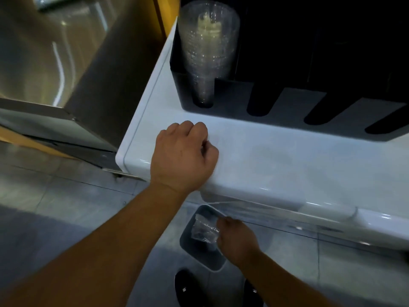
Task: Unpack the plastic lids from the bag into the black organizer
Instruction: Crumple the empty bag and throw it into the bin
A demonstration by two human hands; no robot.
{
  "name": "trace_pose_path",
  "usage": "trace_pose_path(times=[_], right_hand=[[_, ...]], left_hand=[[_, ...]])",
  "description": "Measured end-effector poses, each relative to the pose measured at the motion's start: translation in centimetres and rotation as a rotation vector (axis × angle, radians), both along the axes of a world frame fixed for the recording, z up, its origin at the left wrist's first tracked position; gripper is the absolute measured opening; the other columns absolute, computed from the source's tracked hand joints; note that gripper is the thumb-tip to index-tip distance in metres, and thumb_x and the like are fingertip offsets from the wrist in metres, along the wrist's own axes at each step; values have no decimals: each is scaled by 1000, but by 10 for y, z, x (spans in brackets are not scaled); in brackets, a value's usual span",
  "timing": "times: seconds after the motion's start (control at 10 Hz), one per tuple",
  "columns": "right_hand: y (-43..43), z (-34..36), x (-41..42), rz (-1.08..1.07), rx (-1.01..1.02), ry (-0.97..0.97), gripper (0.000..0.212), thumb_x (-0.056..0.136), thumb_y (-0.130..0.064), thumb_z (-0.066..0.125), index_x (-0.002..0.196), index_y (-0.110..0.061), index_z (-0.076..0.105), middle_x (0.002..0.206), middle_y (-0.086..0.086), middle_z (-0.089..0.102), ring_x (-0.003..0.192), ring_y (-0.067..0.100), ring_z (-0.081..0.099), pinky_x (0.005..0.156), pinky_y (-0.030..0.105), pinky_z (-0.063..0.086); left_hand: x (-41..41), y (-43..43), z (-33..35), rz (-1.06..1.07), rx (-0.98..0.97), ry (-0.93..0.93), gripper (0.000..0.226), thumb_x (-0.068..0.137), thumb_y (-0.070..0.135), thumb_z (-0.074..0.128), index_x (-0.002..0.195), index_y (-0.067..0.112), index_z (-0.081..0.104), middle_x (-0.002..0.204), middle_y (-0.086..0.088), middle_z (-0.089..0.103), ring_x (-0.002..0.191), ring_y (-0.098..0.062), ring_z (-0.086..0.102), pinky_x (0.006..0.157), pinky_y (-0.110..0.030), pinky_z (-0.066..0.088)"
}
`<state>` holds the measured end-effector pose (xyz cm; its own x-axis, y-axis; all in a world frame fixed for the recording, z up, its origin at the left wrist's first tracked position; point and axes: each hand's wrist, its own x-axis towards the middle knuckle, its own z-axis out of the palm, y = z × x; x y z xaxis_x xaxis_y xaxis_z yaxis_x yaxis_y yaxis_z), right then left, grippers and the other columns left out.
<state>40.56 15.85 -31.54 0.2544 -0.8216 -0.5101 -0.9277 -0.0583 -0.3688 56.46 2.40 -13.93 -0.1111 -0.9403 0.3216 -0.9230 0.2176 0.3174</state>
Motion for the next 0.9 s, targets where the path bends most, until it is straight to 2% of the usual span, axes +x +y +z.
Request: trace_pose_path(times=[0.1,0.2,0.3,0.4,0.5,0.6,0.7,0.8,0.9], right_hand=[[5,-25,2,54,32,69,36,89,-26,55,124,-23,59,128,9,67,109,32,67,84,42,56],[11,-83,4,149,29,145,38,95,-32,53,131,-20,55,136,11,60,116,33,63,92,44,54],[3,-126,13,151,26,155,38,95,-33,55,131,-20,57,134,11,62,117,34,62,95,46,54],[7,-179,19,130,52,155,43,91,-29,61,133,-16,60,132,12,66,121,35,62,99,44,53],[12,-202,16,62,127,199,56,96,-25,55,151,-20,43,151,12,51,131,34,53,106,45,49],[22,-207,16,-77,222,229,64,103,-17,46,162,-24,22,165,12,30,145,35,38,111,46,47],[28,-192,15,-81,232,204,59,105,-15,40,162,-21,24,168,16,26,149,39,33,111,48,47],[25,-129,5,-165,350,158,49,108,-29,36,156,-22,36,158,14,47,138,37,52,110,44,47],[25,-86,-1,-121,412,159,51,103,-34,44,152,-23,38,148,15,57,129,35,61,108,41,49]], left_hand=[[-2,13,19,8,10,9,19,89,29,58,81,12,59,70,0,48,66,-20,45,65,-35,38],[-4,15,23,-16,-10,5,19,91,31,61,81,14,60,71,-2,55,66,-21,49,66,-35,43],[0,10,15,-29,-18,24,18,90,32,61,80,18,55,69,1,53,65,-20,48,67,-34,41],[1,9,9,-61,-34,45,19,88,36,59,79,25,45,67,7,47,62,-15,44,57,-32,30],[1,8,5,-69,-68,44,21,88,37,59,78,26,44,65,8,46,60,-13,43,58,-26,36],[3,6,1,-76,-102,51,22,88,37,60,79,27,43,64,8,45,59,-13,43,55,-29,35],[3,7,1,-74,-78,34,21,88,36,61,79,25,46,65,6,47,60,-16,45,60,-31,37],[2,7,9,-57,-24,6,17,89,33,61,80,22,52,69,4,49,64,-18,46,64,-34,38],[1,8,13,-37,25,-3,14,91,33,57,83,21,54,73,4,49,67,-16,43,67,-33,36]])
